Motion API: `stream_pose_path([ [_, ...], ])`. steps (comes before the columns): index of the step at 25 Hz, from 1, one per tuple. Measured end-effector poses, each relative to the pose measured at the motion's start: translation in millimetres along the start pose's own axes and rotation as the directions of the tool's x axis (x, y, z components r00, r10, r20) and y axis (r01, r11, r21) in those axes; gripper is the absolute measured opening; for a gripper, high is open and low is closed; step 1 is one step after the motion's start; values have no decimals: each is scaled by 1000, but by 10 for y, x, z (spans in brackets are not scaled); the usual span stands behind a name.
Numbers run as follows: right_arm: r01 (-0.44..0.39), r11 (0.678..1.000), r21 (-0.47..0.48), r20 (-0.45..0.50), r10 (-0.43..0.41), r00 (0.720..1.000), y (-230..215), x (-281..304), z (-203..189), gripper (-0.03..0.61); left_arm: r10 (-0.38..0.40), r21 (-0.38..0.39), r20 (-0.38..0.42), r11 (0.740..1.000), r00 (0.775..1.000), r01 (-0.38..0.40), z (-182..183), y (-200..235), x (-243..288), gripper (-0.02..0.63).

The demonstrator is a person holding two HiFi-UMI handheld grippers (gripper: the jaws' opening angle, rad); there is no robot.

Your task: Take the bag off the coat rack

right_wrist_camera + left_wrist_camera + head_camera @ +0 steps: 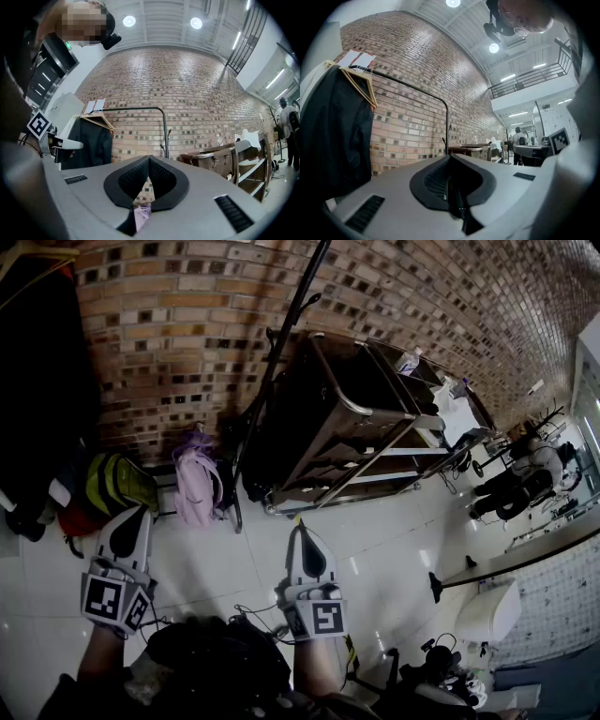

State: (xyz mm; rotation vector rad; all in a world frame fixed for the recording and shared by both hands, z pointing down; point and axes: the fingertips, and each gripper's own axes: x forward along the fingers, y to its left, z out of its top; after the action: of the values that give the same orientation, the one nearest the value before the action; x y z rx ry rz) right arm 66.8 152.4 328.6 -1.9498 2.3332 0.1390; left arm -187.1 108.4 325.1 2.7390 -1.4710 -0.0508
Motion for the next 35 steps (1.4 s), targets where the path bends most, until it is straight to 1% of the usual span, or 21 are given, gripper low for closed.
stream_pose_path([
  [4,22,1000,-5,19,-22,1000,80,27,-64,18,-2,12,-1,1000,1000,2,-57,167,-30,34],
  [9,24,1000,-5,18,-24,1000,128,149,-91,18,21,7,0,1000,1000,-21,-62,359,-88,34],
  [12,11,1000,-14,30,-11,999,129,305,-92,18,33,19,4,999,999,-33,-65,447,-41,34],
  [17,-25,999,-21,48,26,998,26,631,-176,18,84,31,12,996,996,-84,-120,563,185,34],
  [19,-50,999,-12,45,50,998,-54,815,-261,18,105,34,11,994,994,-105,-151,604,332,35],
  [22,-68,998,3,51,68,996,-237,1158,-333,18,129,14,15,992,992,-129,-198,665,634,34],
  [24,-80,997,6,73,79,994,-356,1402,-328,18,127,9,11,992,992,-127,-248,692,888,34],
  [27,-105,994,-1,95,105,990,-529,1744,-323,18,117,28,9,993,993,-117,-270,686,1291,34],
  [32,-116,993,27,102,113,988,-940,2233,-354,18,115,48,21,992,993,-115,-190,631,2006,34],
  [35,-119,992,34,106,115,988,-1162,2499,-386,18,112,57,7,992,994,-112,-218,650,2410,34],
])
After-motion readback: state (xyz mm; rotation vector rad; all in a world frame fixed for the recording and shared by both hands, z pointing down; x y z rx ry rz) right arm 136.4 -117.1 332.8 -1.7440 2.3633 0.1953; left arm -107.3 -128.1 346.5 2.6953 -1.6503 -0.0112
